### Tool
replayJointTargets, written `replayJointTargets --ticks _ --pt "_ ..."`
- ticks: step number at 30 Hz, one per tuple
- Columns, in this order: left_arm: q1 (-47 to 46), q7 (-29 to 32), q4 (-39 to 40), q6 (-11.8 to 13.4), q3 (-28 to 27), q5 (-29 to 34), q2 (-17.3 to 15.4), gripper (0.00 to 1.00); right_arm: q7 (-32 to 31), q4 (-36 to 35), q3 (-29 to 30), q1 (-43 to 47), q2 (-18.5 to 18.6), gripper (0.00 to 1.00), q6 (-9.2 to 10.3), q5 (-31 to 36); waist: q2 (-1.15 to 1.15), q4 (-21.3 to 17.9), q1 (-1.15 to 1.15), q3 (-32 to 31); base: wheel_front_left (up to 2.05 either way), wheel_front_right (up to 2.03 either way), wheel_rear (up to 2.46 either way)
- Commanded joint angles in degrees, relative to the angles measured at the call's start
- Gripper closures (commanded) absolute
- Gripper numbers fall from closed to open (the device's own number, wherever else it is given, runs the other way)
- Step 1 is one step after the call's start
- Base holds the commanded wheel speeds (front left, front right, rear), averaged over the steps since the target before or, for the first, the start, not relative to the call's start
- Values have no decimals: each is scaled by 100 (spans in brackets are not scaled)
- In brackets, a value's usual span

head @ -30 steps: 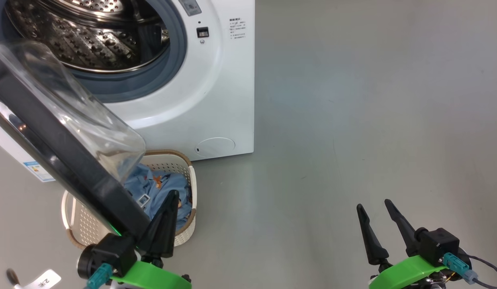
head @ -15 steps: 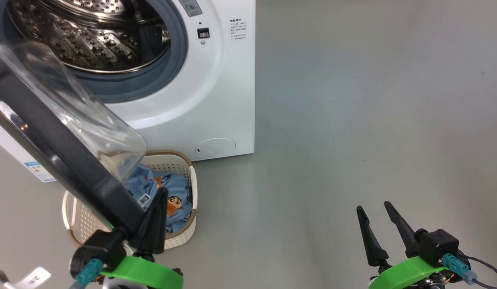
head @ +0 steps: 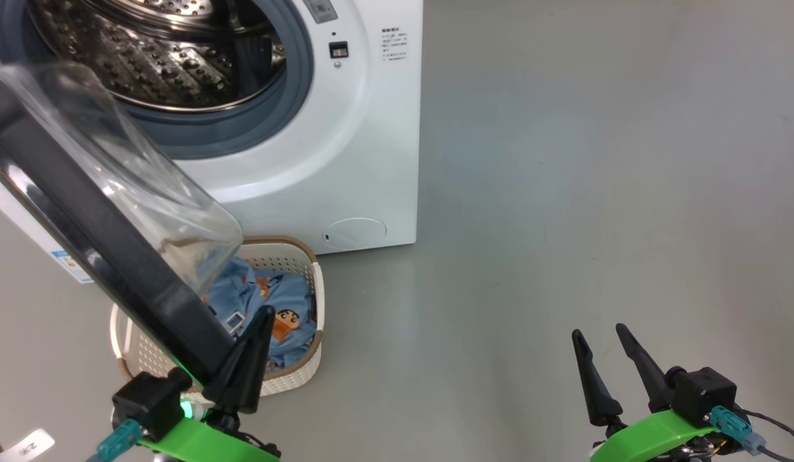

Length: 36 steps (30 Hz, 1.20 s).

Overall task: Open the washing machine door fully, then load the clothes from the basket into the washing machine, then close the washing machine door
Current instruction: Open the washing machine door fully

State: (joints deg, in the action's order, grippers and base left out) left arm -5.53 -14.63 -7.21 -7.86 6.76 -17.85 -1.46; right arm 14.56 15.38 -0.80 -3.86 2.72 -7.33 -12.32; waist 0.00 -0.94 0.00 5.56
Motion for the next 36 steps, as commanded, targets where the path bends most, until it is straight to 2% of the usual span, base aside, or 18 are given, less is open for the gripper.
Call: replayJointTargets --ticks 1,22,36 --pt "-55 -37 111 37 -396 44 -147 100 44 -116 -125 -120 16 0 -16 -24 0 40 0 -20 0 0 0" --pt "402 -37 382 42 -772 157 -143 100 44 -71 -121 -85 16 0 -16 -61 0 608 0 -46 0 0 0" --pt "669 -37 669 352 -813 -7 -143 100 44 -36 -123 -68 16 0 -16 -88 0 1107 0 -41 0 0 0"
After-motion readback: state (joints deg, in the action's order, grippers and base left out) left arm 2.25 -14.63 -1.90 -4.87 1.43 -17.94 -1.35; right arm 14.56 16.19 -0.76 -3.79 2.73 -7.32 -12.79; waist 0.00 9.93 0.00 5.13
